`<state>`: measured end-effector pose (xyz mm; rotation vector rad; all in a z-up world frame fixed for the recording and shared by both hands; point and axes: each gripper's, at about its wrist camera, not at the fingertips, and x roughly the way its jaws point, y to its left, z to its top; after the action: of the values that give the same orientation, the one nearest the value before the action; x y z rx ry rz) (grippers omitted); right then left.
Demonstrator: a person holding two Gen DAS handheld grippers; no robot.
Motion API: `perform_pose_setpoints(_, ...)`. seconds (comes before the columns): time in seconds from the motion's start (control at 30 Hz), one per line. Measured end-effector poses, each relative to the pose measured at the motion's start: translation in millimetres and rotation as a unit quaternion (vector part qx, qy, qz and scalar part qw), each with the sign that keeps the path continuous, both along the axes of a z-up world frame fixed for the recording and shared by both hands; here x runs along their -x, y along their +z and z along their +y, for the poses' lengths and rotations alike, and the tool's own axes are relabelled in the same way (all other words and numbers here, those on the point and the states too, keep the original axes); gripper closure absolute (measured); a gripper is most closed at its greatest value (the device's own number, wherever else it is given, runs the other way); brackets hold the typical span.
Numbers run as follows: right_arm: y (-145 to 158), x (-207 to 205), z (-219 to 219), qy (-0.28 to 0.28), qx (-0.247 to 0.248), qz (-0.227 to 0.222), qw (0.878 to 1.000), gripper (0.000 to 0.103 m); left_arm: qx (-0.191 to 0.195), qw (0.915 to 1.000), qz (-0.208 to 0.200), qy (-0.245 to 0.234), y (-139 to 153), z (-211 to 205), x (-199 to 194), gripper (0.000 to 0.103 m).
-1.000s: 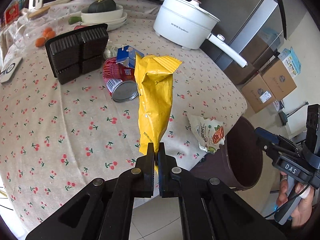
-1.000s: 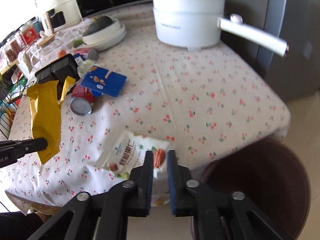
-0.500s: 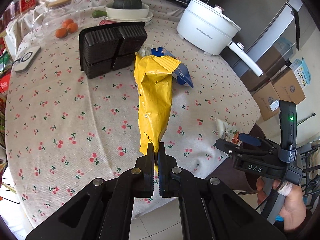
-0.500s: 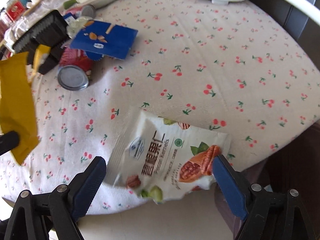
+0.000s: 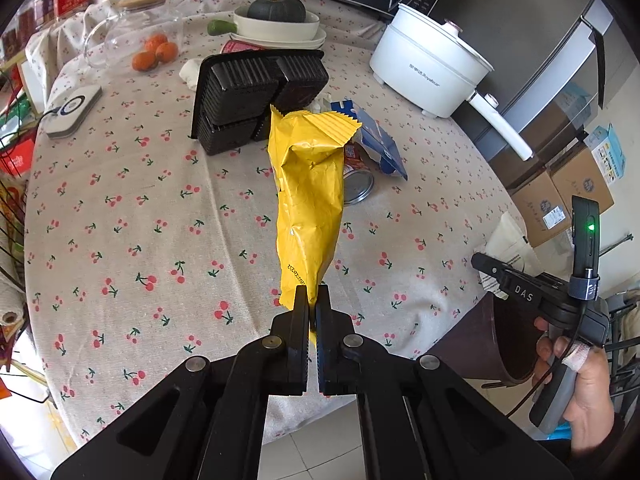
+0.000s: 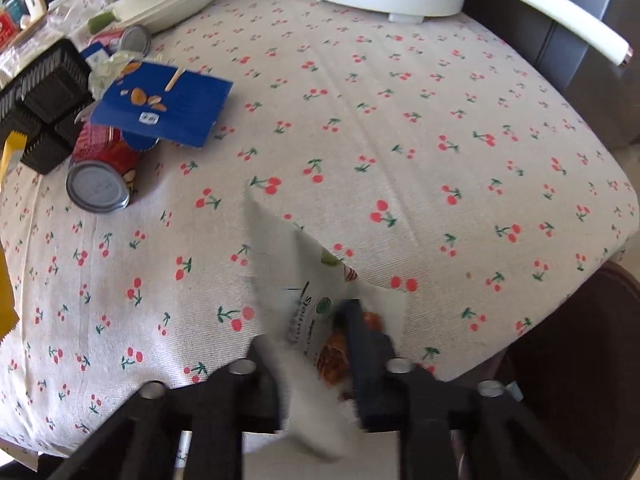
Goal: Collect trash
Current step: 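Carry both packets over the brown bin and open both tools to drop them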
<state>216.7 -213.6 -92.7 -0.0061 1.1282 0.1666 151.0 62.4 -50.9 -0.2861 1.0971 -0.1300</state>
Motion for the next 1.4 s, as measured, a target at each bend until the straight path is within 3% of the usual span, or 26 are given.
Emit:
perform_pose_setpoints(0.3, 31, 20, -22, 0.002, -0.018, -0.028, 0.999, 0.091, 0.006, 0.9994, -0.011, -0.032, 7, -35, 0, 0.101)
perform_pose_setpoints(0.67, 56, 60, -91, -0.031, -0.032, -0.045, 0.998, 0.091, 0.014, 0.9927, -0.016, -0.118, 6, -134, 0, 0.101)
perform_pose_setpoints(0.87, 49, 79, -147, -0.076, -0.031, -0.032, 0.996, 0.091, 0.024, 0.9839, -0.016, -0.176, 1, -198, 5, 0.101)
perform_pose_setpoints(1.27, 26, 120, -234, -0.142, -0.025, 0.0, 0.99, 0.09, 0.028, 0.9581, -0.017, -0.285, -30, -308, 20, 0.101)
perform_pose_setpoints(1.4, 21, 127, -248, -0.148, -0.022, 0.005, 0.989, 0.089, 0.011, 0.9559, -0.014, -0.293, -41, -324, 19, 0.093)
